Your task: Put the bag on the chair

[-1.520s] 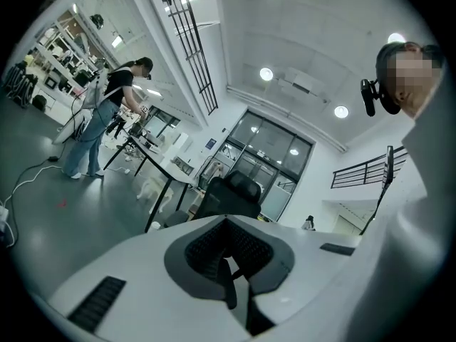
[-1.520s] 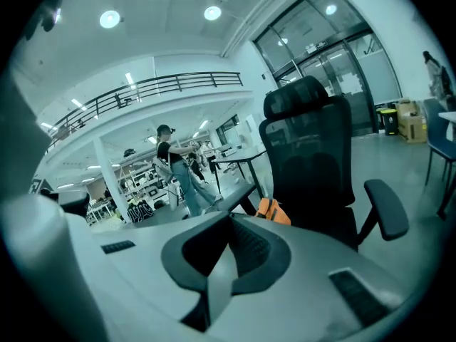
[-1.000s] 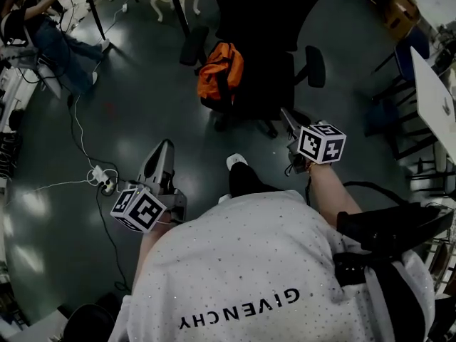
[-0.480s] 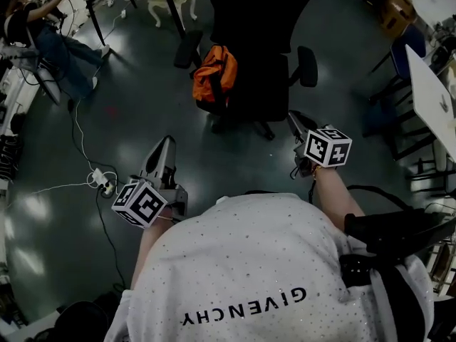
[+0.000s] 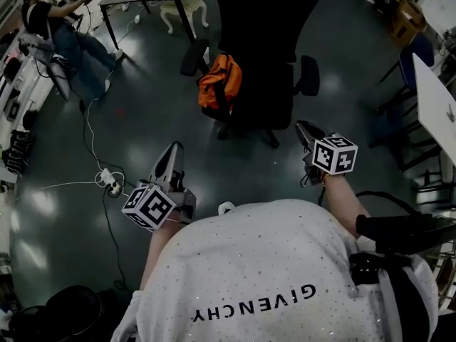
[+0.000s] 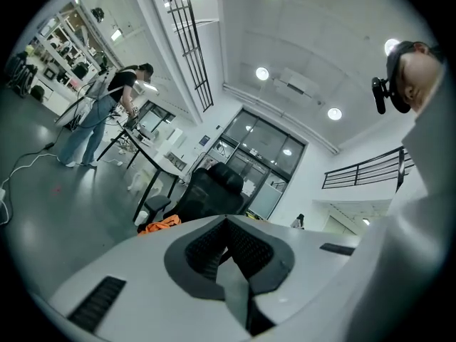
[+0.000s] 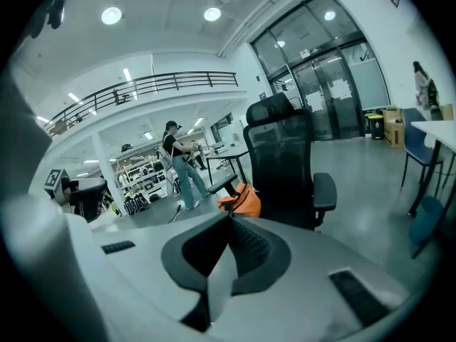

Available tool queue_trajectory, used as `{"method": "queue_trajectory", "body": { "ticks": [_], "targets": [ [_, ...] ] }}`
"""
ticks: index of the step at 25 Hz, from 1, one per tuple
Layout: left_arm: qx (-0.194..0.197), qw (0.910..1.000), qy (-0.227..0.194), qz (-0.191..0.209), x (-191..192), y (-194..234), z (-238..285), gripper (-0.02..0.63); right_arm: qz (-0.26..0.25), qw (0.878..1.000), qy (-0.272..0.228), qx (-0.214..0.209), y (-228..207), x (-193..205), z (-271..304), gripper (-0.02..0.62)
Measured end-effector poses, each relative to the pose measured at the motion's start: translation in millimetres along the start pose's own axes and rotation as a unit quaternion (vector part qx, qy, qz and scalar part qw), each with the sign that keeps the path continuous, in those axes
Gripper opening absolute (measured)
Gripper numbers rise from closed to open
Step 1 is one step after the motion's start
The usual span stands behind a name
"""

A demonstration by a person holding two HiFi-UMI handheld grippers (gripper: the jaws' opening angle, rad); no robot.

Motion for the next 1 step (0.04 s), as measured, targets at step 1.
{"method": "queue_trajectory", "body": {
  "ticks": [1],
  "targets": [
    [-0.004, 1.0, -0.004, -0.003, -0.2, -0.1, -2.5, 0.002, -0.001, 1.0, 0.001, 0.001, -0.5, 0.5, -3.9, 0.003]
  ]
}}
Point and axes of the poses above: the fingertips, and each gripper's own axes: z forward along the fingers, y to its left, x out of its underside, the point moved 5 cm from there along -z, backward along the fingers, and after that the axes turned 6 degrees about y, right-handed, at the moved point
